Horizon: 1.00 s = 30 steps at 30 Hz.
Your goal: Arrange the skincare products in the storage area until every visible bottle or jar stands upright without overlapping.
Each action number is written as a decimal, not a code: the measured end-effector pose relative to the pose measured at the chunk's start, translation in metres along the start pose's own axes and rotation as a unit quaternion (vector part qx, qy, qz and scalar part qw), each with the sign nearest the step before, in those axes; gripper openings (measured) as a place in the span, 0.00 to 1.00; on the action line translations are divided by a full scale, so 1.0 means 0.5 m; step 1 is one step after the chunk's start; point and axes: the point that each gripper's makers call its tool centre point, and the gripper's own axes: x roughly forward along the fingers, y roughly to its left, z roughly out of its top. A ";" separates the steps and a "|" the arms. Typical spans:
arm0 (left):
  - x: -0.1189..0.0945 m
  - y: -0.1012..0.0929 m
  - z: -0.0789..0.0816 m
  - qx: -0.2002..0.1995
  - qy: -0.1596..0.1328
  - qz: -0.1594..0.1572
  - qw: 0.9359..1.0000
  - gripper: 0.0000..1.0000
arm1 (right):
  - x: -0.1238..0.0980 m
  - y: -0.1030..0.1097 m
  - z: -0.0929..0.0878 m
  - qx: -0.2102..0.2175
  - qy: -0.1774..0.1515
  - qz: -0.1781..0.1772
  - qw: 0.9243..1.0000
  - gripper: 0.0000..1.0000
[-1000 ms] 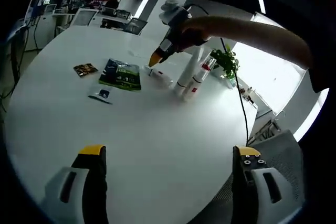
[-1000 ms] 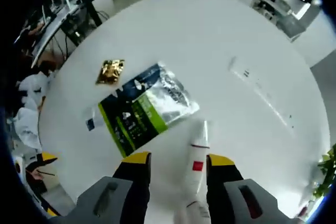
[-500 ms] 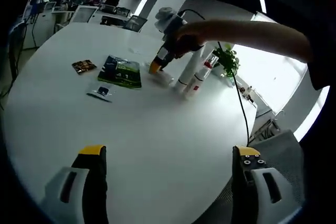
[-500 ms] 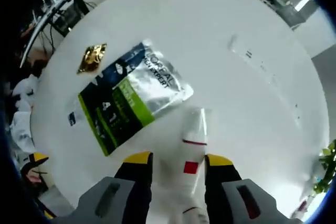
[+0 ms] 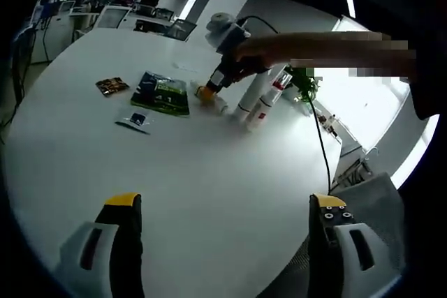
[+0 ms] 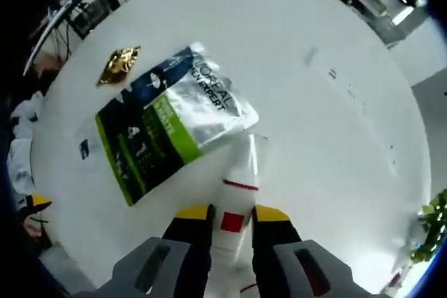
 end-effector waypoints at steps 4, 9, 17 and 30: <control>-0.003 -0.006 0.009 0.006 -0.002 -0.001 1.000 0.93 | 0.001 0.002 0.004 0.014 -0.009 0.004 1.000 0.13; -0.007 -0.008 0.016 0.013 -0.003 0.001 1.000 0.93 | 0.000 0.007 -0.001 0.016 -0.011 0.009 1.000 0.12; -0.013 -0.018 0.024 0.021 -0.002 0.002 1.000 0.93 | -0.019 0.014 0.007 0.006 -0.029 0.002 1.000 0.12; -0.013 -0.077 0.056 0.054 -0.002 -0.013 0.998 0.93 | -0.094 0.019 0.038 -0.004 -0.088 -0.009 0.996 0.12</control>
